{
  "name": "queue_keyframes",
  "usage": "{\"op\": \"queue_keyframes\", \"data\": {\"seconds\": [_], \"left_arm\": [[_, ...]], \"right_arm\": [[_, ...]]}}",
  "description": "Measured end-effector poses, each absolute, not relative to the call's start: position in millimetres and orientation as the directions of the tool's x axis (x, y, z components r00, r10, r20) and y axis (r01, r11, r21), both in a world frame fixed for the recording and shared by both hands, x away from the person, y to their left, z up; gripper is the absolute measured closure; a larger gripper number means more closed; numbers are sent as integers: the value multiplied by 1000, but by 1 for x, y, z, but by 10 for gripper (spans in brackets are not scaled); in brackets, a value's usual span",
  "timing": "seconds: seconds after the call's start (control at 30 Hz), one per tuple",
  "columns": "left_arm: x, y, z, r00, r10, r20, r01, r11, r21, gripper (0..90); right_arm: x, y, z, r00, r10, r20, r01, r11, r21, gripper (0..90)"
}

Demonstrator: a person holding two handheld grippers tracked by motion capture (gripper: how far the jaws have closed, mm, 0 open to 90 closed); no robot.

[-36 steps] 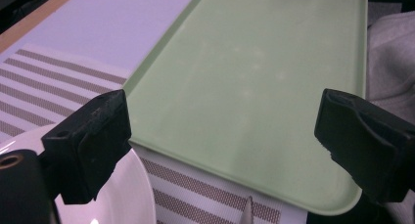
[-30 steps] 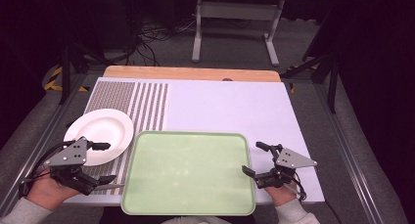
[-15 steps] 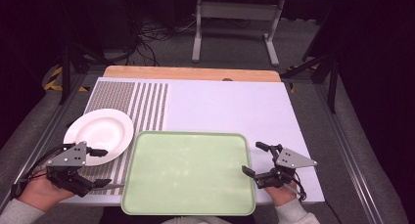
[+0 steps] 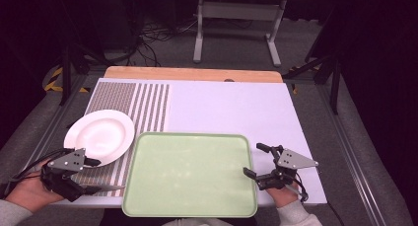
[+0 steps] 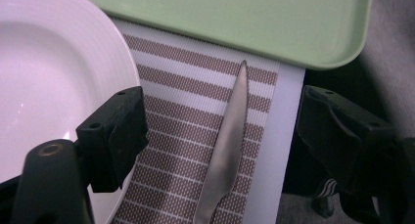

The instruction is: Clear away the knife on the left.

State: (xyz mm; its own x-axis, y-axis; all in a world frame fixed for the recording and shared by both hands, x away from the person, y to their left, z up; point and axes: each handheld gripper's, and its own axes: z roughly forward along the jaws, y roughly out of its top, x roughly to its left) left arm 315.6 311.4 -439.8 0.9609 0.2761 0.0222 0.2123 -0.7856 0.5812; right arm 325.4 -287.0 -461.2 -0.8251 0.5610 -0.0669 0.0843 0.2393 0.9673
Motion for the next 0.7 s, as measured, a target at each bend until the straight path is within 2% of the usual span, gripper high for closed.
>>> {"op": "queue_keyframes", "data": {"seconds": [0.37,0.53,0.63,0.7], "left_arm": [[319,320,-444,961,275,20,230,-840,492,251],[321,321,-444,964,263,24,230,-879,418,275],[323,322,-445,963,269,-3,253,-900,355,275],[324,322,-446,963,269,-10,256,-903,346,301]], "right_arm": [[325,-287,-461,-828,556,-64,85,238,968,50],[326,-286,-461,-829,556,-65,85,239,967,50],[326,-287,-461,-828,557,-63,85,235,968,50],[326,-287,-461,-829,556,-64,83,234,969,50]]}}
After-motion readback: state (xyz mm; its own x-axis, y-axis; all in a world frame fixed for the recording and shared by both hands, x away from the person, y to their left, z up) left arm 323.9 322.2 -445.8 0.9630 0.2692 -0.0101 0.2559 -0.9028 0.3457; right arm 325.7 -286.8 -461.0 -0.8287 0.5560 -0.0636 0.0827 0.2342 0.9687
